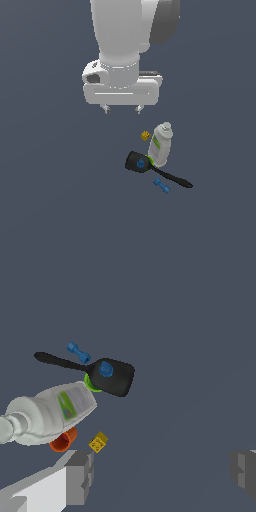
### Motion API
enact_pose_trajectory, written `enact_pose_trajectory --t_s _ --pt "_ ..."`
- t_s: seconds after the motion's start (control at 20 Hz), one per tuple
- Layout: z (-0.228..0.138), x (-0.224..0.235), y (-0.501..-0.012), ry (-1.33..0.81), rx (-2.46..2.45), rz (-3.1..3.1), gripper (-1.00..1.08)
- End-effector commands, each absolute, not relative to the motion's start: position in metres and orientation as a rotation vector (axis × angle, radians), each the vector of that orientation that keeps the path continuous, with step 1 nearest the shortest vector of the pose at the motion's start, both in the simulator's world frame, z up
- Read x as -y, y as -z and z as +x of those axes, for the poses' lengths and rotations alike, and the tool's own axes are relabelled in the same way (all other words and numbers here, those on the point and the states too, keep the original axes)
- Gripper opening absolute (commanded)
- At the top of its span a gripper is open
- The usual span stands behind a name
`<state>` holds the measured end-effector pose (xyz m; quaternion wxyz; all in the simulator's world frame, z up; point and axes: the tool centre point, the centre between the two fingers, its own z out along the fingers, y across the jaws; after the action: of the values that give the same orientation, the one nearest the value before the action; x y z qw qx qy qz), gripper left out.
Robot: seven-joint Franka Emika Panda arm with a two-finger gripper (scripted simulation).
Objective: Pick up a designated object from a clutter of objects.
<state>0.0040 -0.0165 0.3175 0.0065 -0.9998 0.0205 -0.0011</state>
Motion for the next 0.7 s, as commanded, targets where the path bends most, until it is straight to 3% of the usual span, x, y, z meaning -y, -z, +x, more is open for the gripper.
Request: enact_pose_trajectory --t_s 0.0,0.65 --pt "0.004 0.017 -0.317 0.004 -0.064 -3.128 1.0" --pt "0.007 -0.007 -0.324 0.044 -0.045 -3.124 1.0"
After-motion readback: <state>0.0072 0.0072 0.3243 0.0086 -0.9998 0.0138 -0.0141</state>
